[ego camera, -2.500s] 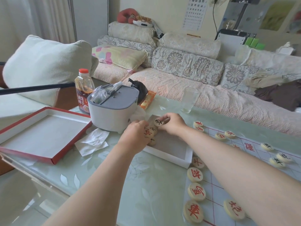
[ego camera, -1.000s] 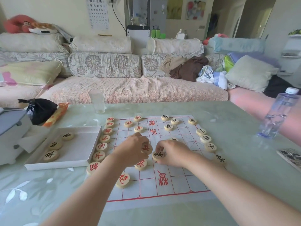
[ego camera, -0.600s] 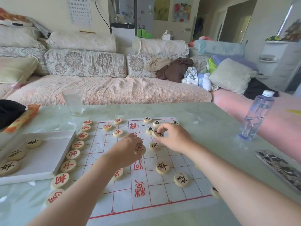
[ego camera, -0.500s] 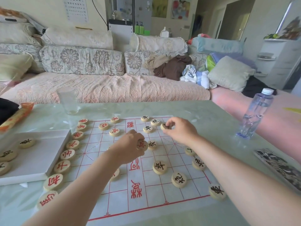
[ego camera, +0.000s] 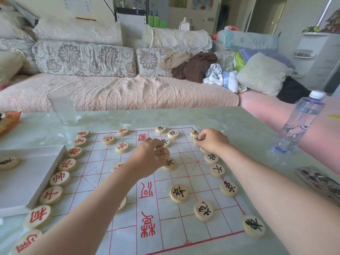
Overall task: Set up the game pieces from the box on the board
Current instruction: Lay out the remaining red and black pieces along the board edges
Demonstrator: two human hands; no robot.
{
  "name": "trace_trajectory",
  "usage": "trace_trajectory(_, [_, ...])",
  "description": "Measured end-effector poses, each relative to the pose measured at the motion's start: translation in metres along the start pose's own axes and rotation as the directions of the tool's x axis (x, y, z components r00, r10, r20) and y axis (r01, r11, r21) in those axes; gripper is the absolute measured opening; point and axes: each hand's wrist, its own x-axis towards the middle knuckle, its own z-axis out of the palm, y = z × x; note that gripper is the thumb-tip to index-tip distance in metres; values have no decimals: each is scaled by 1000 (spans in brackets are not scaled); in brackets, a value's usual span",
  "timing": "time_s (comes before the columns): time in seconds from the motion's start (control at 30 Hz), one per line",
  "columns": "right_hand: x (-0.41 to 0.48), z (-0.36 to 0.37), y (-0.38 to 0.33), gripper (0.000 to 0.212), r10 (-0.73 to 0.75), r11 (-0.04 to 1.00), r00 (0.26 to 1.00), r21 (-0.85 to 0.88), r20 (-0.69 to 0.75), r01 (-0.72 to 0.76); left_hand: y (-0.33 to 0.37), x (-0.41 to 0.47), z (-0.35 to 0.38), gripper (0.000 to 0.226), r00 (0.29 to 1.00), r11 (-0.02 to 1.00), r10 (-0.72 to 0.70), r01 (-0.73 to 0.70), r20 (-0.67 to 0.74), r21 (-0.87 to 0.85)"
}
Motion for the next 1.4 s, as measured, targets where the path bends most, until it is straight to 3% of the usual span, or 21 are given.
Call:
trace_trajectory(0.17, [-11,-6,-23,14,-95,994,990,-68,-109,87,-5,-3,-6,51,1000,999,-25,25,-1,-28])
trace_trajectory(0.23, [-23,-11,-44,12,-158,981,985,99,-68,165,-7,-4,-10,53,999,998,-32,31,-17,-55])
trace_trajectory(0.33, [-55,-15,-80,11,-250,894,958,414,142,172,-8,-8,-17,57,997,991,-52,45,-53,-126])
trace_trajectory(0.43, [-84,-13,-107,11,-298,841,905,531,303,99,-8,-19,-26,60,992,974,-97,78,-79,-213])
trace_trajectory(0.6, [-117,-11,-125,23,-344,720,884,694,317,31,-12,-44,-47,48,990,961,-116,90,-85,-262])
trace_trajectory(0.77, [-151,-15,-133,27,-473,694,839,701,269,166,-14,-77,-69,32,994,954,-109,104,-2,-281])
trace_trajectory(1.03, [-193,-5,-141,34,-506,707,838,655,205,267,-29,-120,-93,54,981,939,-110,155,161,-305])
trace_trajectory(1.2, [-230,-2,-142,28,-597,792,726,399,342,463,-48,-151,-104,34,953,984,-103,56,285,172])
trace_trajectory(1.4, [-261,6,-144,25,-641,756,601,258,478,601,-62,-180,-105,35,944,963,-105,18,312,269])
